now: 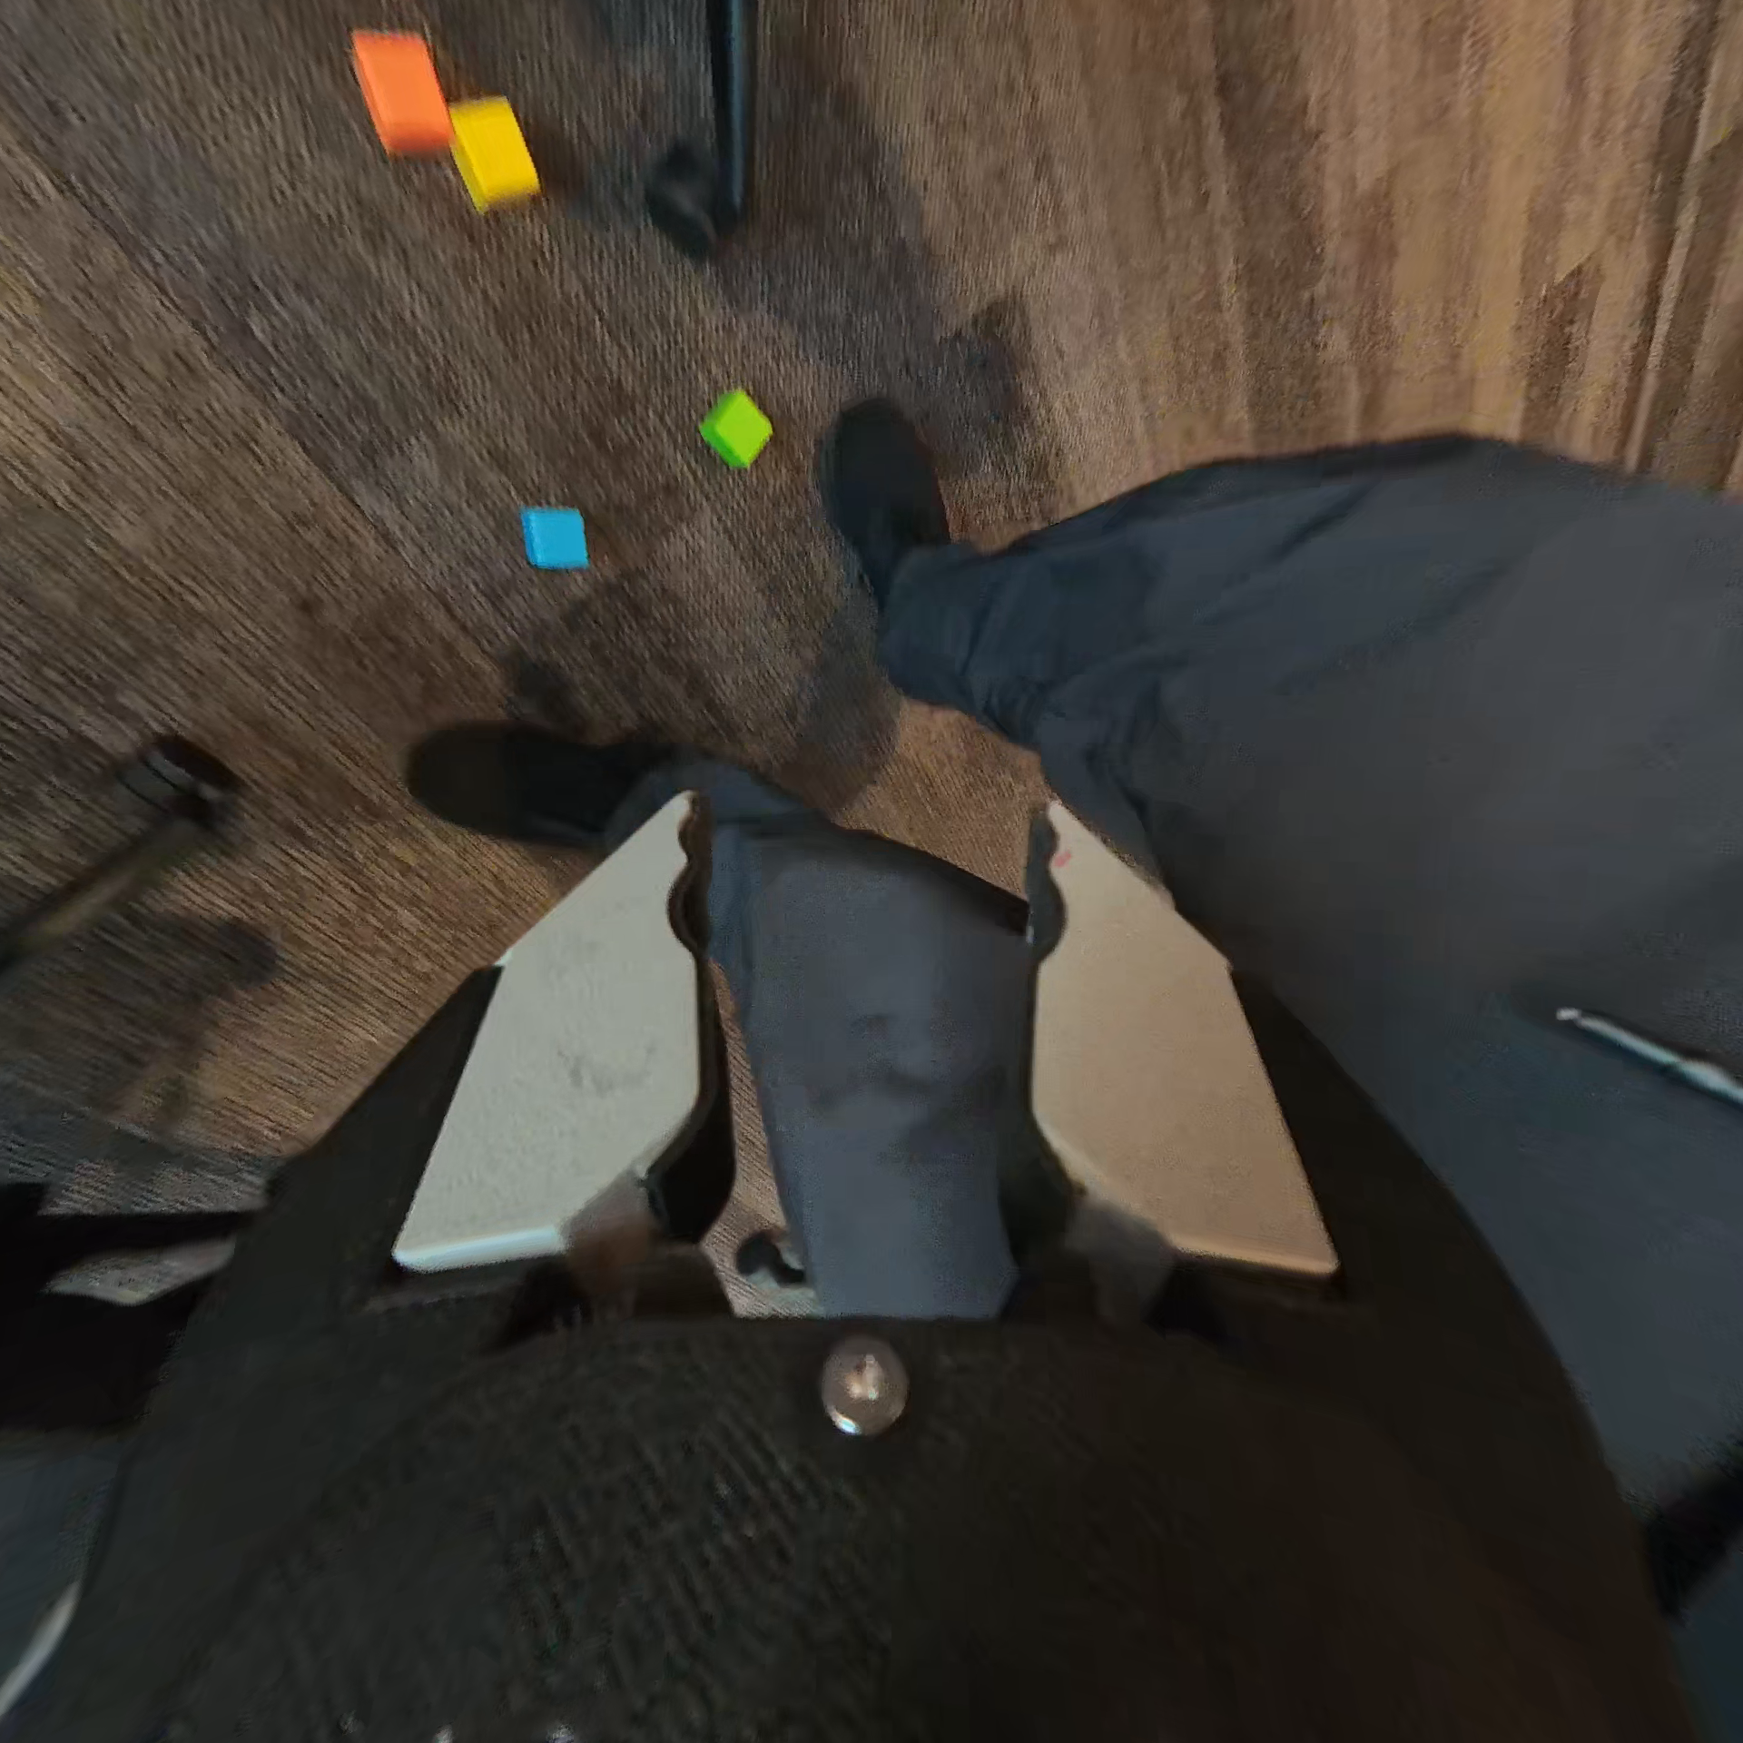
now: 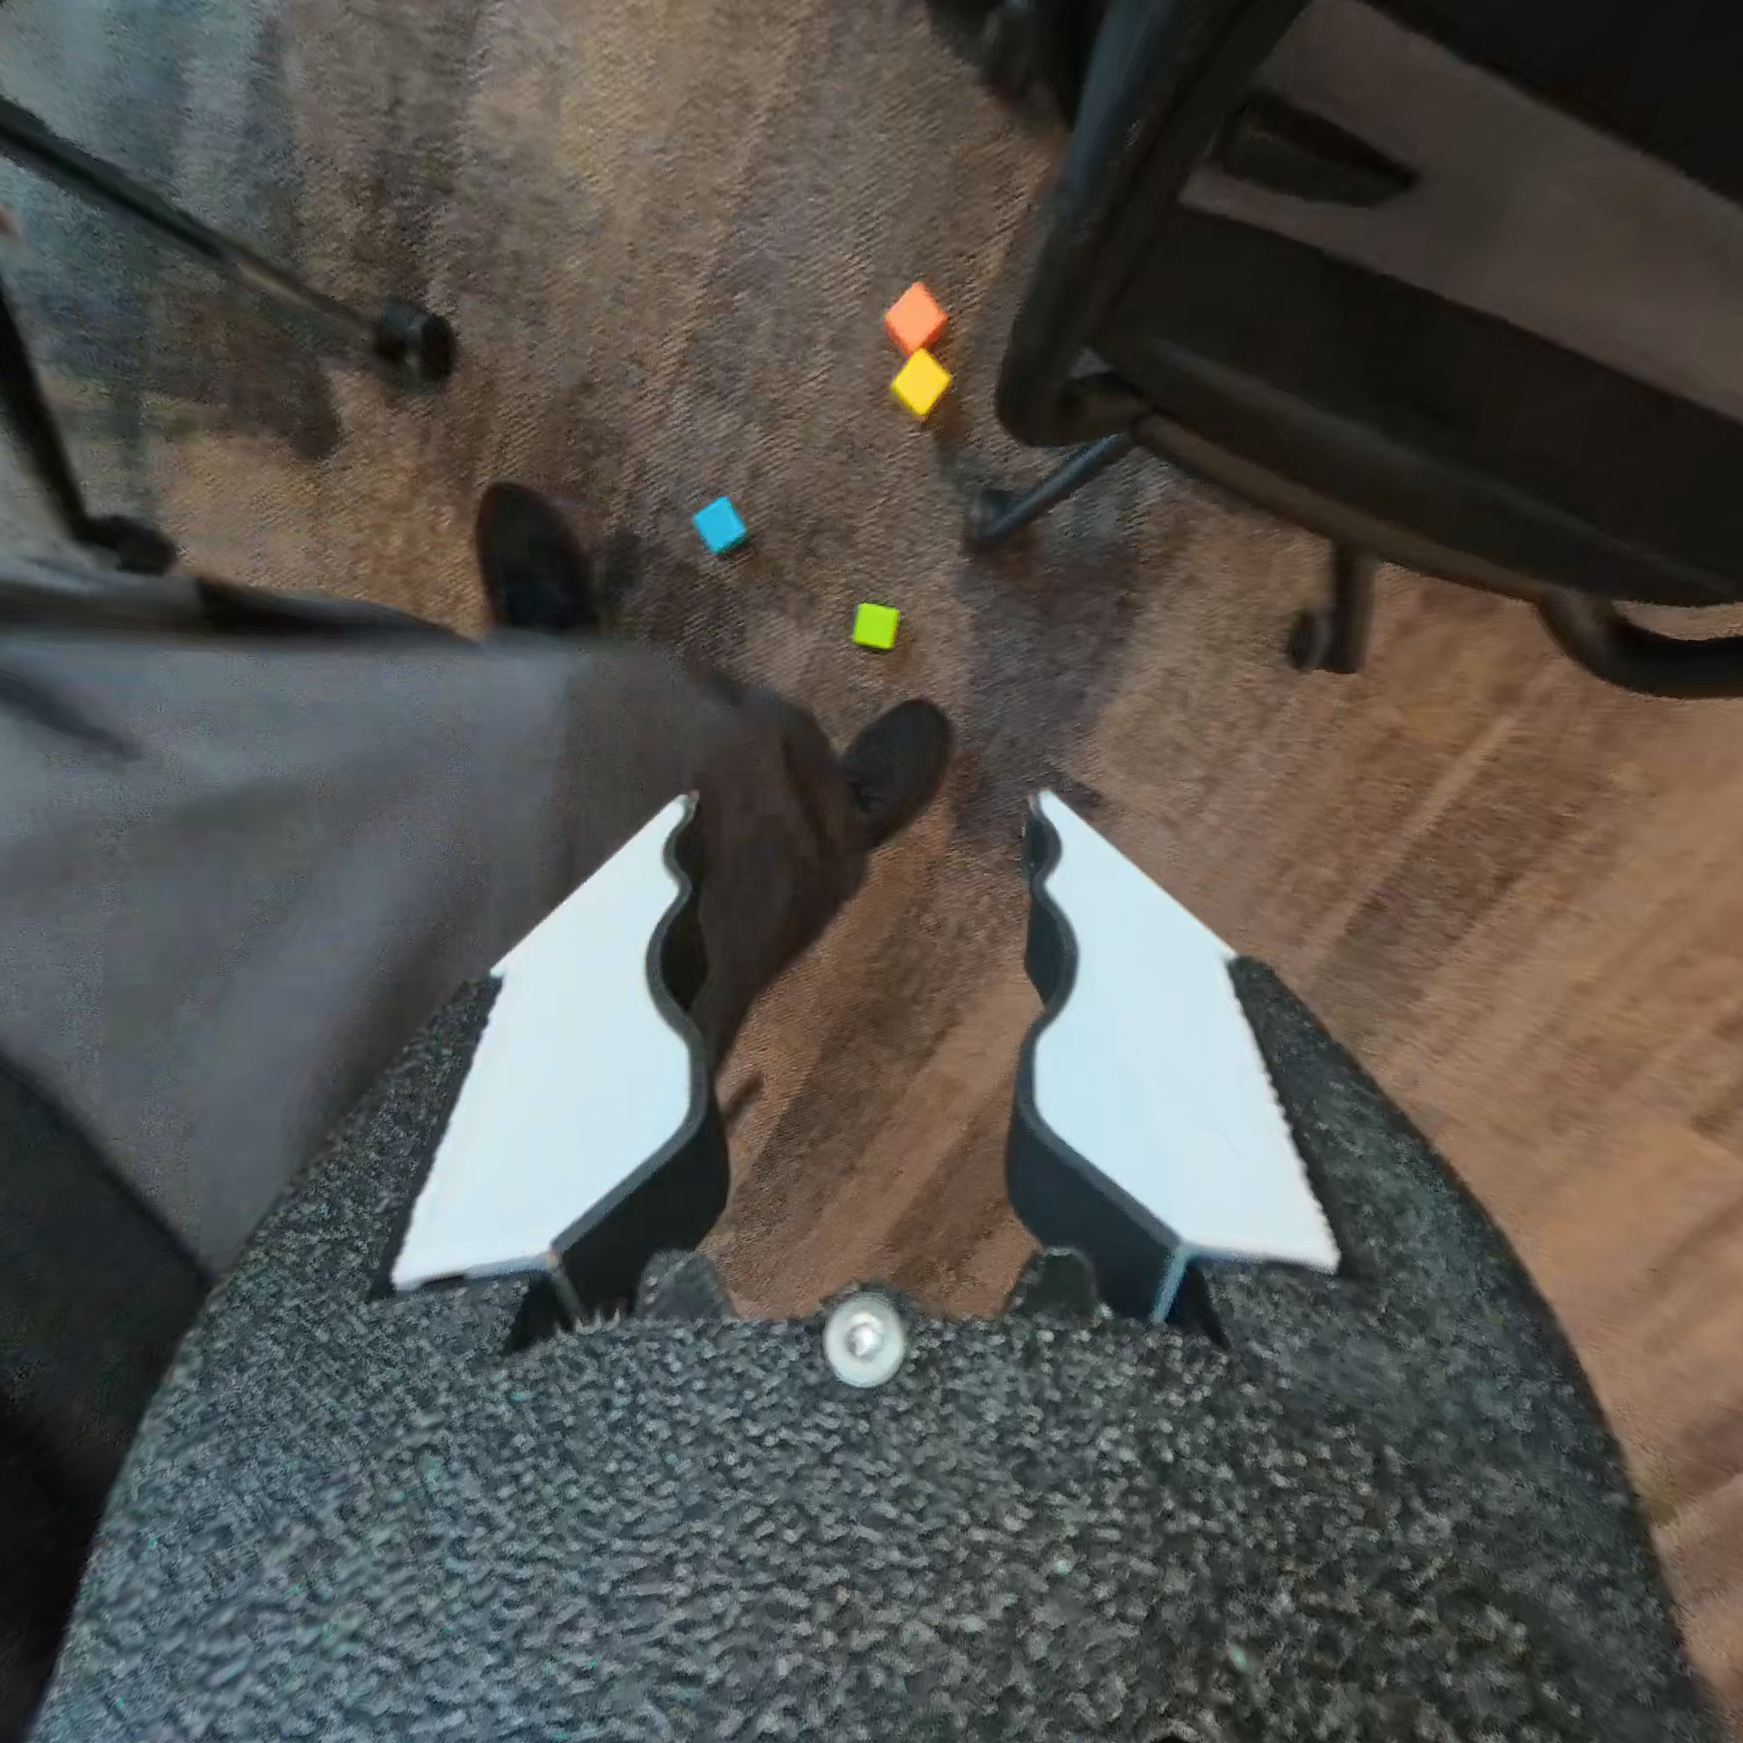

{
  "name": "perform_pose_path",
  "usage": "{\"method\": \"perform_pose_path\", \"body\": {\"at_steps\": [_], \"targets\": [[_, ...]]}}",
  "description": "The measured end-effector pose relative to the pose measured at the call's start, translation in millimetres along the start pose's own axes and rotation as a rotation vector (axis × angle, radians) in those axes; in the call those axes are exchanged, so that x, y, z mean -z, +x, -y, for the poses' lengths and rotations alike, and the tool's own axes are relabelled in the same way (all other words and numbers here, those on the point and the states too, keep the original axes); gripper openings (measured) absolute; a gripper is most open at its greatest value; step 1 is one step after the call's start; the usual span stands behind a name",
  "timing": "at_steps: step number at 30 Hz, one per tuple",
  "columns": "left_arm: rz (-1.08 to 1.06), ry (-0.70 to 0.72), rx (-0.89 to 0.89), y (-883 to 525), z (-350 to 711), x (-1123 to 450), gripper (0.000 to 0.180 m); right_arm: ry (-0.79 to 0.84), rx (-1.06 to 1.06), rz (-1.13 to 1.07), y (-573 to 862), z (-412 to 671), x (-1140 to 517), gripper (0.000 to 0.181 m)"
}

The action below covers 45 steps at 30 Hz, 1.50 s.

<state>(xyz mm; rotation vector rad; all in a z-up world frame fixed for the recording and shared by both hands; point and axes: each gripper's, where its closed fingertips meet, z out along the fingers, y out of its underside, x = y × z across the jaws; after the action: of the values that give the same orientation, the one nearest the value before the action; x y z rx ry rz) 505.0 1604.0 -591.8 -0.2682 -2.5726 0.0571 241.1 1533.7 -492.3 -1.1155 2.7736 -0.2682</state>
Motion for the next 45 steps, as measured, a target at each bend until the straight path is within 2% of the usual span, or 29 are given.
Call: {"method": "perform_pose_path", "body": {"at_steps": [2, 4, 8, 10, 14, 18, 21, 25, 26, 27, 28, 30, 31, 38, 40, 41, 43, 45], "targets": [[0.012, -0.050, 0.063, -3, -25, -35, 0.070, -0.048, 0.004, 0.127, -9, -10, -35, 0.068], [0.002, -0.095, 0.133, -5, -48, -74, 0.070, -0.141, 0.048, 0.237, -20, -35, -83, 0.060], [0.077, -0.065, 0.213, -30, -69, -163, 0.067, -0.291, 0.138, 0.334, -33, -86, -190, 0.052], [0.131, -0.050, 0.256, -57, -77, -215, 0.066, -0.308, 0.136, 0.316, -32, -91, -254, 0.047], [0.199, 0.013, 0.290, -123, -81, -321, 0.062, -0.312, 0.030, 0.292, -34, -91, -398, 0.049], [0.247, -0.063, 0.266, -189, -91, -416, 0.057, -0.365, -0.027, 0.230, -19, -111, -531, 0.051], [0.299, -0.039, 0.216, -227, -77, -461, 0.059, -0.368, -0.053, 0.191, -4, -121, -600, 0.053], [0.331, -0.063, 0.208, -262, -62, -524, 0.060, -0.396, -0.057, 0.151, 7, -134, -666, 0.061], [0.355, -0.074, 0.195, -270, -61, -537, 0.061, -0.372, -0.030, 0.082, 17, -133, -676, 0.064], [0.368, -0.093, 0.187, -276, -61, -549, 0.062, -0.315, 0.003, 0.023, 25, -127, -685, 0.074], [0.403, -0.111, 0.175, -281, -61, -555, 0.057, -0.344, 0.025, 0.042, 22, -132, -692, 0.065], [0.470, -0.108, 0.097, -287, -58, -556, 0.049, -0.451, 0.029, 0.166, 6, -149, -700, 0.018], [0.476, -0.092, 0.117, -287, -57, -556, 0.049, -0.475, 0.015, 0.190, 4, -152, -702, 0.005], [0.325, -0.085, 0.048, -283, -60, -551, 0.050, -0.420, -0.038, 0.174, 27, -137, -687, 0.033], [0.278, -0.045, 0.015, -283, -59, -545, 0.050, -0.396, -0.104, 0.190, 28, -138, -676, 0.051], [0.259, -0.031, 0.008, -283, -60, -542, 0.050, -0.401, -0.127, 0.203, 25, -144, -671, 0.057], [0.199, 0.001, 0.024, -278, -61, -535, 0.050, -0.455, -0.110, 0.211, 16, -164, -665, 0.059], [0.166, -0.005, 0.037, -275, -69, -529, 0.050, -0.537, 0.007, 0.187, 9, -190, -665, 0.064]]}}
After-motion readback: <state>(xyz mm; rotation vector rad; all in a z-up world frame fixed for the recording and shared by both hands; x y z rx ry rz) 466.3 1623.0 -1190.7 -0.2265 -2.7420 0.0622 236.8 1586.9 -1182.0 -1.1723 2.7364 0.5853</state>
